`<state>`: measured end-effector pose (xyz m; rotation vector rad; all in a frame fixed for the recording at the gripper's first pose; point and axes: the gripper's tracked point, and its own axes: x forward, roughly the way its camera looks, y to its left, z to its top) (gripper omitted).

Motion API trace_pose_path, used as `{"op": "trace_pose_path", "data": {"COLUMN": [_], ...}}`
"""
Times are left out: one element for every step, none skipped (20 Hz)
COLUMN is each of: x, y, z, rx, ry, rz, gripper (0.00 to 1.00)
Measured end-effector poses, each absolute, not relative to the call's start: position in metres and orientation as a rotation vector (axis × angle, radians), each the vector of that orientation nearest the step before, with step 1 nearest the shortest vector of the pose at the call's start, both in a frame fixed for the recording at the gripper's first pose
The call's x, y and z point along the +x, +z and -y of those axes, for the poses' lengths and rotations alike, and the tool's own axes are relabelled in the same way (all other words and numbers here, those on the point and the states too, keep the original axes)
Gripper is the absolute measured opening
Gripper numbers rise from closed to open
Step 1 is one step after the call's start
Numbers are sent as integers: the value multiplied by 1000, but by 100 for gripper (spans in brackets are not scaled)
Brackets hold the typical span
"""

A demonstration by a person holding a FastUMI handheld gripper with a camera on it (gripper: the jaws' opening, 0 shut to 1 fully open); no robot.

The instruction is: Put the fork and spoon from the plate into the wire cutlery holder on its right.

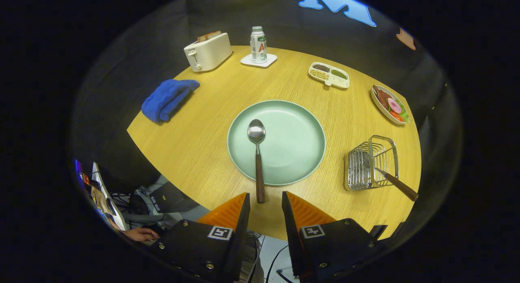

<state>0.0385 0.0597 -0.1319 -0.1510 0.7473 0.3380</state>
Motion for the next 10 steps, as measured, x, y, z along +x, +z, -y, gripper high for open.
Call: {"op": "trace_pose_path", "data": {"x": [39, 40, 42, 44, 48, 52, 55, 56, 58, 59], "y": [-137, -141, -144, -149, -153, -157, -161, -165, -168, -173], "z": [-63, -68, -70, -71, -69, -67, -66, -68, -70, -71], "rx": [-133, -117, -117, -121, -137, -149, -152, -147, -139, -141], "ry": [330, 333, 326, 325, 310, 297, 289, 287, 288, 286], "rz": [-762, -772, -784, -786, -788, -787, -794, -805, -813, -819], "gripper": [47, 47, 47, 47, 47, 47, 47, 47, 47, 47]}}
